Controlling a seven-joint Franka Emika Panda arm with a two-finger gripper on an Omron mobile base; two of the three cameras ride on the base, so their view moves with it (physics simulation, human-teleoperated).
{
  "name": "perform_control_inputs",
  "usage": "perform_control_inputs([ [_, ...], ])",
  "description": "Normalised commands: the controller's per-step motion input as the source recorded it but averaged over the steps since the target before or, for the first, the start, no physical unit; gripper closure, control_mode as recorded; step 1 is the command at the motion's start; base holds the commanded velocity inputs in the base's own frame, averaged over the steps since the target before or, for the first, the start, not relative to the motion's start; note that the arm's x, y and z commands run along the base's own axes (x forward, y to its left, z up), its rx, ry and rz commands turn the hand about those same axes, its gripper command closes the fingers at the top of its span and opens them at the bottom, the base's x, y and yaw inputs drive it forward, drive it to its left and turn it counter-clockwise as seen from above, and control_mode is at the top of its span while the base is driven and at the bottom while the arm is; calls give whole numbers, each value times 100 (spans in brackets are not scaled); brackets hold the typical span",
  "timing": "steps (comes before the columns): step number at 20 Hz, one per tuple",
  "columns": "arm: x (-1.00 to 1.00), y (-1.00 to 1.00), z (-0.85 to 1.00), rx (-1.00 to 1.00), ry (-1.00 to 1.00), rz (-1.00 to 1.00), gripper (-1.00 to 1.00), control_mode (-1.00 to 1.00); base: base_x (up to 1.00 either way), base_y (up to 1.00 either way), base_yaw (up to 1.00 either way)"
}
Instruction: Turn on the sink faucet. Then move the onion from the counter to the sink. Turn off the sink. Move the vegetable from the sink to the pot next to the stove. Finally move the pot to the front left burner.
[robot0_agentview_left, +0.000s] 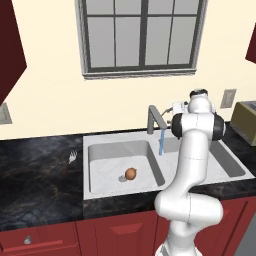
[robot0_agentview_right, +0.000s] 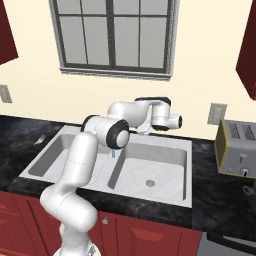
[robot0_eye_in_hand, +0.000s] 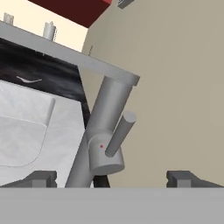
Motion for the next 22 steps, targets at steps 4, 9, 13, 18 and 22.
perform_control_inputs([
  [4, 2, 18, 0, 0, 0, 4, -100, -100, 0, 0, 0],
  [9, 0, 28, 0, 0, 0, 7, -100, -100, 0, 0, 0],
  [13, 0, 29, 0, 0, 0, 8, -100, -100, 0, 0, 0],
  [18, 0, 28, 0, 0, 0, 9, -100, -100, 0, 0, 0],
  [22, 0, 33, 0, 0, -2, 7, -100, -100, 0, 0, 0],
])
